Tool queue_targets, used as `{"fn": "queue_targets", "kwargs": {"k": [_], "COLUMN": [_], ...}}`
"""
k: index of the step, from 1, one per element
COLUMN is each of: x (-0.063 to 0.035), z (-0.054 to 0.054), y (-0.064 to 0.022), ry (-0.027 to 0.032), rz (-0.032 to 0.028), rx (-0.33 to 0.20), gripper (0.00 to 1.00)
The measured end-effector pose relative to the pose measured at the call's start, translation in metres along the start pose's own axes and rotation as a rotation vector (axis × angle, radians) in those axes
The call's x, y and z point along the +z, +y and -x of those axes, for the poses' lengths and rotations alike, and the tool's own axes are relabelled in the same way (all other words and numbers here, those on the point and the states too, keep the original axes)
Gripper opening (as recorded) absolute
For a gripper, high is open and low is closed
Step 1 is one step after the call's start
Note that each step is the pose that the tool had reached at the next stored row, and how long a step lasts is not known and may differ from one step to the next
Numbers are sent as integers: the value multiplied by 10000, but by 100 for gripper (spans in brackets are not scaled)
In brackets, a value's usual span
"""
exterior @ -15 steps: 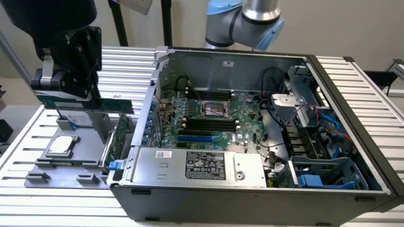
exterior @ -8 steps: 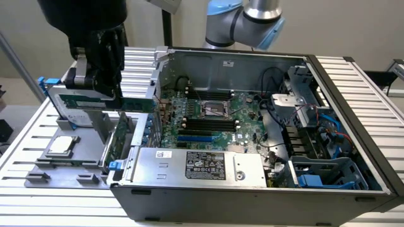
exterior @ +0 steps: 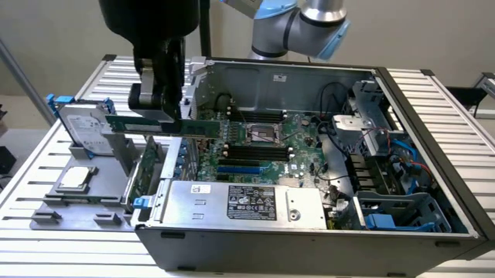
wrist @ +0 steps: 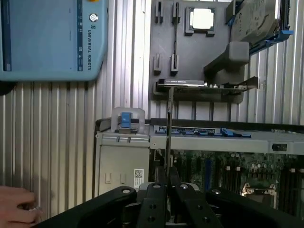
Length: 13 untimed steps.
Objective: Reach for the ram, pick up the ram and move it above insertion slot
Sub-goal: 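Pick up the ram and move it above insertion slot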
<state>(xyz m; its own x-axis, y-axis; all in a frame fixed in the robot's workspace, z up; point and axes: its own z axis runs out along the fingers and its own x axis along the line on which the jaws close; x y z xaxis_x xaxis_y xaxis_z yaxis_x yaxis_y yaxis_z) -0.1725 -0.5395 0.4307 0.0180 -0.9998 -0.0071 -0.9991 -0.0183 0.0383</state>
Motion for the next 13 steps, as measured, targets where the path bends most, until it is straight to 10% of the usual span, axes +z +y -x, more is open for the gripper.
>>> {"fn": "queue_targets", "kwargs": {"k": [13], "x": [4], "z": [222], "y": [-447], "ry": [1], "rz": [1], "rx": [1], "gripper": [14]}}
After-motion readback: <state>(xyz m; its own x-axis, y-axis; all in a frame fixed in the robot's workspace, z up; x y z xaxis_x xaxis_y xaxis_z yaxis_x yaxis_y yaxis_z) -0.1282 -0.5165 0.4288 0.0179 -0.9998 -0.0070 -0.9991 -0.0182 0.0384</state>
